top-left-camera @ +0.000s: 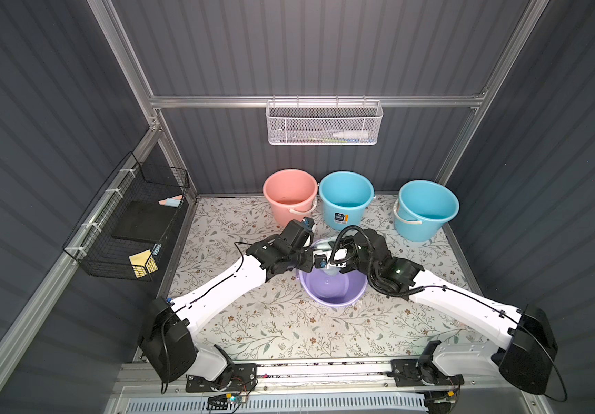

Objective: Wipe the inside of the bucket with a cloth
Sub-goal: Wipe the dirt from the inside of the bucket.

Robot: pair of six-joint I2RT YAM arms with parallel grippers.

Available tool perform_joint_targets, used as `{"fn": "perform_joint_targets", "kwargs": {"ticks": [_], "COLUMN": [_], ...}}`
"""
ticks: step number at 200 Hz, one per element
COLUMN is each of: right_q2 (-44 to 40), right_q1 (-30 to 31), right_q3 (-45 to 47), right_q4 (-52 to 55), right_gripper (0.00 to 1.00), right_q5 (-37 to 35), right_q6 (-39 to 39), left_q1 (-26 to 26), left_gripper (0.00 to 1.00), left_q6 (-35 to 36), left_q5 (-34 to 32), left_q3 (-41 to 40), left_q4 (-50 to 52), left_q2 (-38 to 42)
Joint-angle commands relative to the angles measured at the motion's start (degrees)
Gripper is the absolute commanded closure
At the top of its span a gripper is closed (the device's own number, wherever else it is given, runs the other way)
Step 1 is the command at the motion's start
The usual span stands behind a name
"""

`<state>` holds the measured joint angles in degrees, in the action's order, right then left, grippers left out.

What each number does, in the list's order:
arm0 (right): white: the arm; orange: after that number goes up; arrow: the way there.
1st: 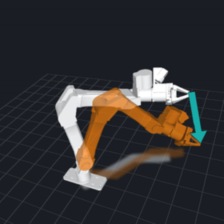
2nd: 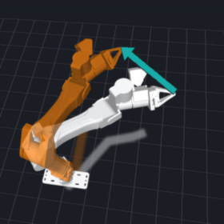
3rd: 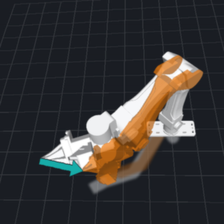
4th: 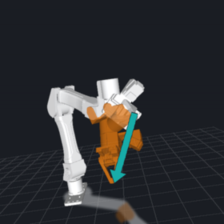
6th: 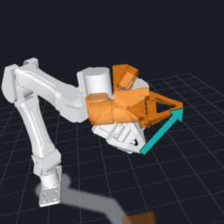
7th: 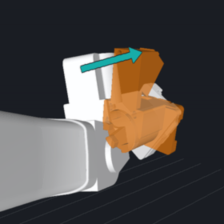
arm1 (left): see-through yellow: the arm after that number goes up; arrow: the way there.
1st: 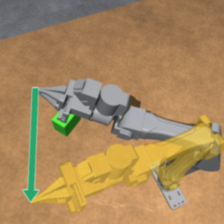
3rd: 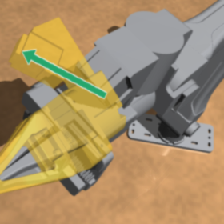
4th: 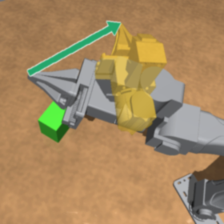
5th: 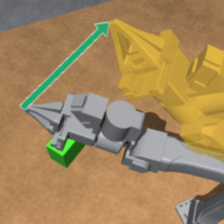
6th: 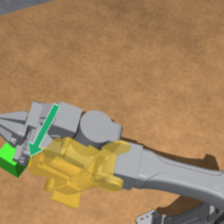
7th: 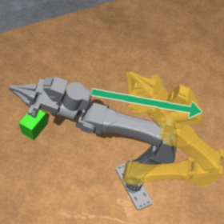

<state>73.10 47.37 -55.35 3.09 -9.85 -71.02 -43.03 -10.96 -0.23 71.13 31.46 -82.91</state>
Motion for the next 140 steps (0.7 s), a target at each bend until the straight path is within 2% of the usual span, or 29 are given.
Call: {"fn": "perform_joint_targets", "kwargs": {"ticks": [1,42,84,108,140], "right_q2": [-1.87,-7.25,-14.06,-17.59,-20.01], "right_q1": [-0.92,-0.81,-0.58,-0.29,0.06], "right_q3": [1.11,1.26,0.68,0.17,-0.71], "right_q4": [2.75,15.06,32.19,40.19,43.63], "right_gripper": [1.00,1.00,1.00,1.00,1.00], "right_q5": [-9.21,-12.67,-6.28,1.14,18.47], "right_q6": [-1.90,-0.52,3.94,8.70,17.73], "left_q1": [-0.39,-0.39,-0.39,-0.39,-0.39], "left_gripper": [1.00,1.00,1.00,1.00,1.00], "left_q6": [-0.62,-1.40,-4.47,-6.95,-10.40], "left_q5": [1.06,0.08,-1.53,-2.10,-2.45], "left_q3": [2.16,2.30,3.54,4.58,4.80], "left_q4": [-0.03,0.39,0.91,1.57,2.11], "left_q2": [1.66,1.79,2.32,2.14,2.40]}}
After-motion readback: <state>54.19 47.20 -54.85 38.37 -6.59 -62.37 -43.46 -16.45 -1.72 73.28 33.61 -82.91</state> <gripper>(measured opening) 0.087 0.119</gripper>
